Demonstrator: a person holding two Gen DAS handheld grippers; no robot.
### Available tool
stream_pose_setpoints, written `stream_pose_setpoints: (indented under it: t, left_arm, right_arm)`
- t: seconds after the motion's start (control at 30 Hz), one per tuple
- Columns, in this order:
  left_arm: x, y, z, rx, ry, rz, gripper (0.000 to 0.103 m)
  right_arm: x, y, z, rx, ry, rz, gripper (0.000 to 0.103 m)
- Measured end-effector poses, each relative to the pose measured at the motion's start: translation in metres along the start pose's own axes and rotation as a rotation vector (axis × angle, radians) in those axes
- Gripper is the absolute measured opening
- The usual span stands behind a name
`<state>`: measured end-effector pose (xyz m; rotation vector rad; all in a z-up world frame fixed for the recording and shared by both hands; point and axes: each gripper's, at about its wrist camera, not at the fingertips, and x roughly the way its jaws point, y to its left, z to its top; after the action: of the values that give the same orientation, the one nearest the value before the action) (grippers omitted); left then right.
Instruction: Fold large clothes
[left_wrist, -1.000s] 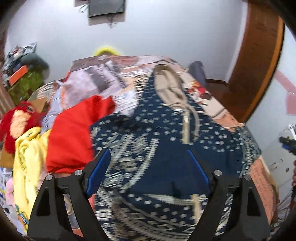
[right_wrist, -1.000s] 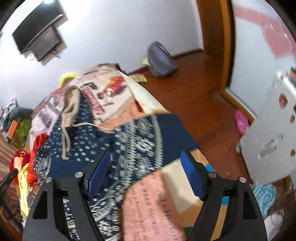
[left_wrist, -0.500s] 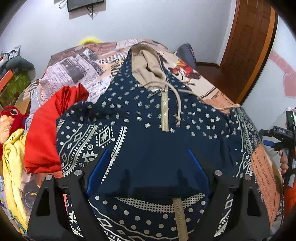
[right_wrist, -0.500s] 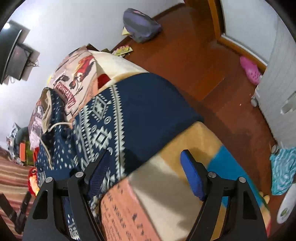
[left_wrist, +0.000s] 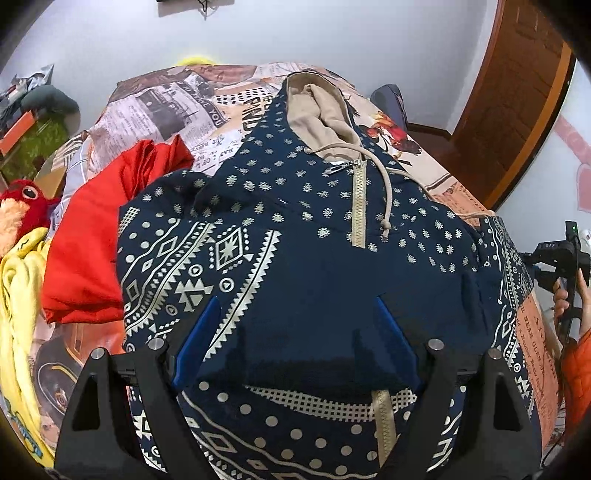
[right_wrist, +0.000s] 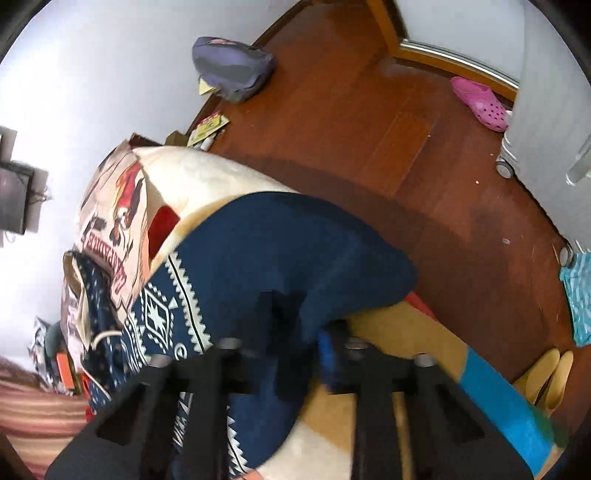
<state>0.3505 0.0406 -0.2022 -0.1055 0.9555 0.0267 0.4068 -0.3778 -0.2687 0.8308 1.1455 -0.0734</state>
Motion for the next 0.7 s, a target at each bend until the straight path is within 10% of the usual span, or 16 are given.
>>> stream_pose_setpoints:
  t: [0.43,0.7]
  left_arm:
    - [-0.037,0.021,-0.012,0.01,-0.063,0.017,0.084]
    - [-0.052,0.037,-0.024,-0.015,-0.071,-0.003,0.084]
  right_arm:
    - [-0.104,0.128,-0.061,-0.434,-0.261,0.061,0.006]
    - [-0.099,0.196,-0.144,-0.687,-0.132,0.161,0.006]
